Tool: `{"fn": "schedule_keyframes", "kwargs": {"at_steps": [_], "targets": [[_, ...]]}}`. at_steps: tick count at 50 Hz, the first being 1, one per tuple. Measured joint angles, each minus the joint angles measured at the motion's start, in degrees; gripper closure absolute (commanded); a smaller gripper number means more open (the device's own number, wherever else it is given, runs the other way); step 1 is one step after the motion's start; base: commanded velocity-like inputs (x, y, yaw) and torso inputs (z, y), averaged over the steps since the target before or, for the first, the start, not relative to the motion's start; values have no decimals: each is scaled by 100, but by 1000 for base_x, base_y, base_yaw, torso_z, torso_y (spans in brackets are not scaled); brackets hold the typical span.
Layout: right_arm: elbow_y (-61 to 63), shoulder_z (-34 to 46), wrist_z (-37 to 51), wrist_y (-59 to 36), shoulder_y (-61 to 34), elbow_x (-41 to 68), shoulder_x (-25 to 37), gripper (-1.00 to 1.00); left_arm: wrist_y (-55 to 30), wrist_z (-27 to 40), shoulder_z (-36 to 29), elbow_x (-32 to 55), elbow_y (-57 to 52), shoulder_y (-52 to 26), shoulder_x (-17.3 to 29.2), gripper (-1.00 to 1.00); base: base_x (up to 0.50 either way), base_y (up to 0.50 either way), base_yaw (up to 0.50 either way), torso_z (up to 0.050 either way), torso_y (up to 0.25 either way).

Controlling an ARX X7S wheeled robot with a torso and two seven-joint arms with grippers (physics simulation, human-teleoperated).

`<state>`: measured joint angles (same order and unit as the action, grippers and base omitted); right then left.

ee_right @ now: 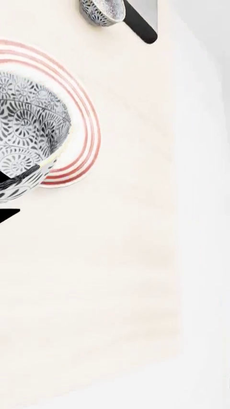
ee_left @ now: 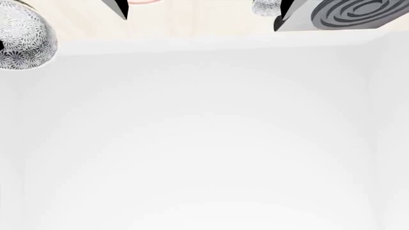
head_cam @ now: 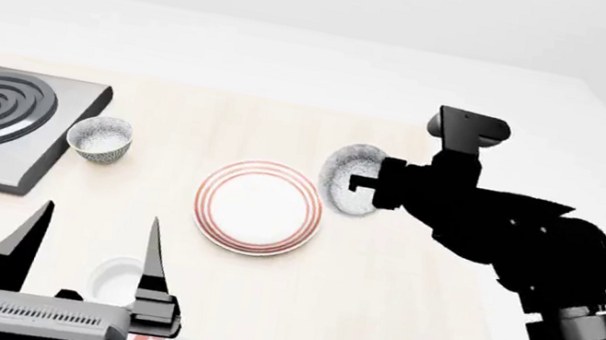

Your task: Pick the akita bowl next to the cookies box and place it on the plate.

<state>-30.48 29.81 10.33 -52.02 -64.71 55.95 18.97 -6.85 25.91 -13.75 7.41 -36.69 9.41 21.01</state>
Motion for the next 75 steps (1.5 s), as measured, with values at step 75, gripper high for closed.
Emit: {"fn": "schedule_keyframes", "kwargs": {"at_steps": [75], "targets": [[-3052, 6308, -317, 3808, -1524, 5356, -1890, 100, 546, -60, -147, 144, 86, 48, 90, -100, 0, 0, 0, 0, -68]]}}
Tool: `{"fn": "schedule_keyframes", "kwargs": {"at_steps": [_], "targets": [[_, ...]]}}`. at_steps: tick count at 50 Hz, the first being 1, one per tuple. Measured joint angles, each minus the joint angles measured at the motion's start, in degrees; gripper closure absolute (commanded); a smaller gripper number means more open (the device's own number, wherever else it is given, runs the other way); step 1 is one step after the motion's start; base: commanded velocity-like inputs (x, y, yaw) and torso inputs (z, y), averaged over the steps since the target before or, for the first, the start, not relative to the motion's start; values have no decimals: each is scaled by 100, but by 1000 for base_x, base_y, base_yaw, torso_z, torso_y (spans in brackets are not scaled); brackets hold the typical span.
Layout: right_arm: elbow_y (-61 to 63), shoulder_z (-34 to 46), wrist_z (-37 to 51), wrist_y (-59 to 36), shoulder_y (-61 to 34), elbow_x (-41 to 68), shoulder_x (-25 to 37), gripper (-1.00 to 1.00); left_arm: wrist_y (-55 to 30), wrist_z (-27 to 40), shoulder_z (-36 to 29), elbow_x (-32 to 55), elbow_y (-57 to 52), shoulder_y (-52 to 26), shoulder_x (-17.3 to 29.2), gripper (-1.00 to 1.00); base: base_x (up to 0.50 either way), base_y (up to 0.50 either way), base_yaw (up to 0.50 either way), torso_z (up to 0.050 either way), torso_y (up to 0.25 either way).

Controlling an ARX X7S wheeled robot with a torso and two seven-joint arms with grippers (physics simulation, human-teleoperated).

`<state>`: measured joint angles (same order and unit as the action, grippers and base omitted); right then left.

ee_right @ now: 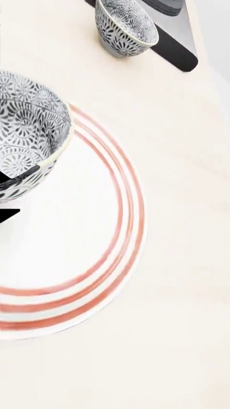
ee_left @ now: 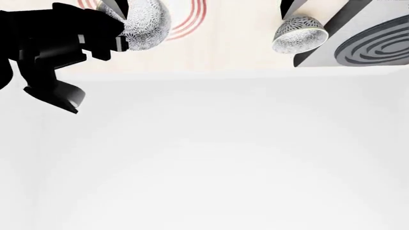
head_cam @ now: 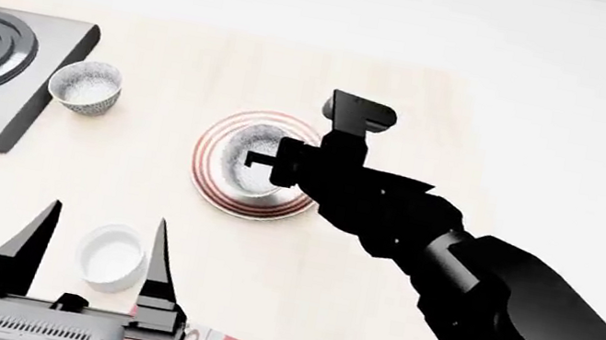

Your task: Pick the akita bowl next to the cookies box and place it on the plate.

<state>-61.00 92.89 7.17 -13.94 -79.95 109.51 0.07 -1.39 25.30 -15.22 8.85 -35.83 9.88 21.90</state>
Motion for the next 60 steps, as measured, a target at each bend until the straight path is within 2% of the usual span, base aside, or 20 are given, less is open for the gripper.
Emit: {"fn": "schedule_keyframes", "kwargs": {"at_steps": [12, 13, 39, 49, 54, 60], "targets": [[43, -4, -43, 333, -6, 101, -2, 100, 69, 12, -1, 26, -1, 13, 11, -100, 0, 0, 0, 0, 0], [42, -3, -47, 363, -7, 114, -2, -100, 74, 12, -2, 26, -3, 15, 12, -100, 0, 0, 0, 0, 0], [15, -83, 6, 722, -15, 13, -6, -100, 127, 29, -34, 74, -14, 16, 47, -100, 0, 0, 0, 0, 0], [118, -124, 151, 1149, -327, -219, 24, -100, 193, 6, -73, 90, -16, 27, 62, -100, 0, 0, 0, 0, 0], [1228, -72, 733, 1606, -583, -602, 659, -100, 261, -7, -83, 100, -26, 44, 73, -100, 0, 0, 0, 0, 0], [3064, 10, 1710, 2206, -835, -1312, 1756, -100, 313, -16, -83, 130, -32, 60, 89, -100, 0, 0, 0, 0, 0]]}}
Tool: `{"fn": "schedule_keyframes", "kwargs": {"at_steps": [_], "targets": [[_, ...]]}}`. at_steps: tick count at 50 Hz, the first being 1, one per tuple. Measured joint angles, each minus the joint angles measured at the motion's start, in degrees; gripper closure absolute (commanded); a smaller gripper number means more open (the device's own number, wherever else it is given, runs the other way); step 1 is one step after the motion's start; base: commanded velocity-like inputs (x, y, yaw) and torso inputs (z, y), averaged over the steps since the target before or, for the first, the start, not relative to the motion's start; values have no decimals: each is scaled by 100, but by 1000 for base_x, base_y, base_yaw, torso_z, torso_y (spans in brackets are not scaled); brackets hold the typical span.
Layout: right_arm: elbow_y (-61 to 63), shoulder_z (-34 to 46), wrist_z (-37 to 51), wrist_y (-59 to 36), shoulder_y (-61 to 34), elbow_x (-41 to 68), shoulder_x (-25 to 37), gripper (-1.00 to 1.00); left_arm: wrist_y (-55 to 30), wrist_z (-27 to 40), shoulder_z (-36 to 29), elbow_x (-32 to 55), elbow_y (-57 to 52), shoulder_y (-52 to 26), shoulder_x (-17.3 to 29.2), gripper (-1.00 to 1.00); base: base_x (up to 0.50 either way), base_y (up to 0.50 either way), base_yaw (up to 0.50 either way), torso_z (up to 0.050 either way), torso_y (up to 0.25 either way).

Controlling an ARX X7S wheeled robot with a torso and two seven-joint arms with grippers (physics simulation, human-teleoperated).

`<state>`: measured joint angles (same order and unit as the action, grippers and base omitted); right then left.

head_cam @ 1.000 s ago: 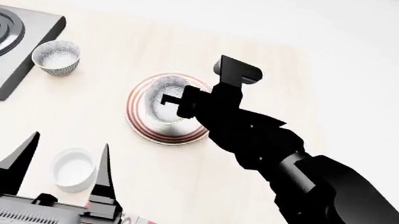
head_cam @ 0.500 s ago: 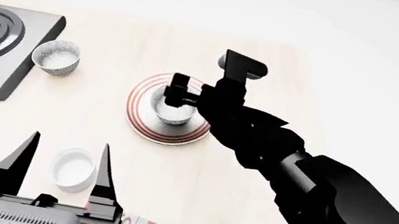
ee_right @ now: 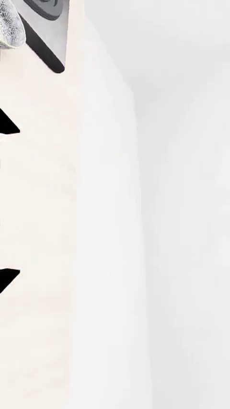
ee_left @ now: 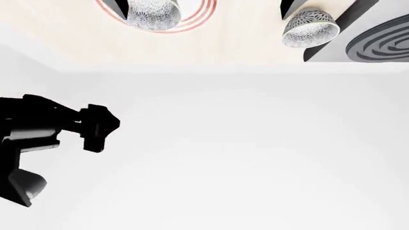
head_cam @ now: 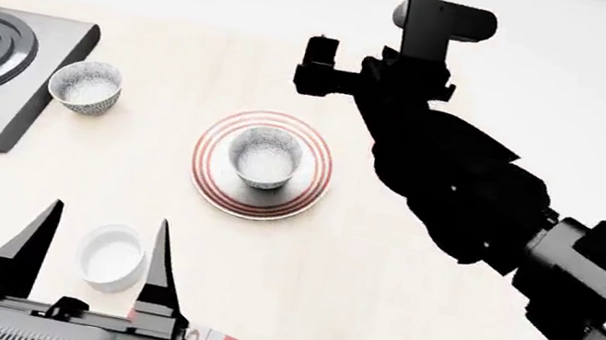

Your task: Pick the akita bowl next to the cookies box and place it on the plate.

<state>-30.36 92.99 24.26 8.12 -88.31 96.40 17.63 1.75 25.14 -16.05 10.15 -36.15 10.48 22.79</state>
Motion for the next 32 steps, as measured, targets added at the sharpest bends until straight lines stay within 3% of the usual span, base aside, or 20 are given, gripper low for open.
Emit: {"fn": "schedule_keyframes", "kwargs": {"at_steps": [17, 32], "targets": [[3613, 71, 2093, 1373, 93, -1791, 2914, -100, 4, 19, 15, 56, -65, 14, 52, -100, 0, 0, 0, 0, 245], [4927, 254, 3201, 2223, 796, -3370, 4281, -100, 5, 36, -3, 47, -92, 22, 87, -100, 0, 0, 0, 0, 250]]}}
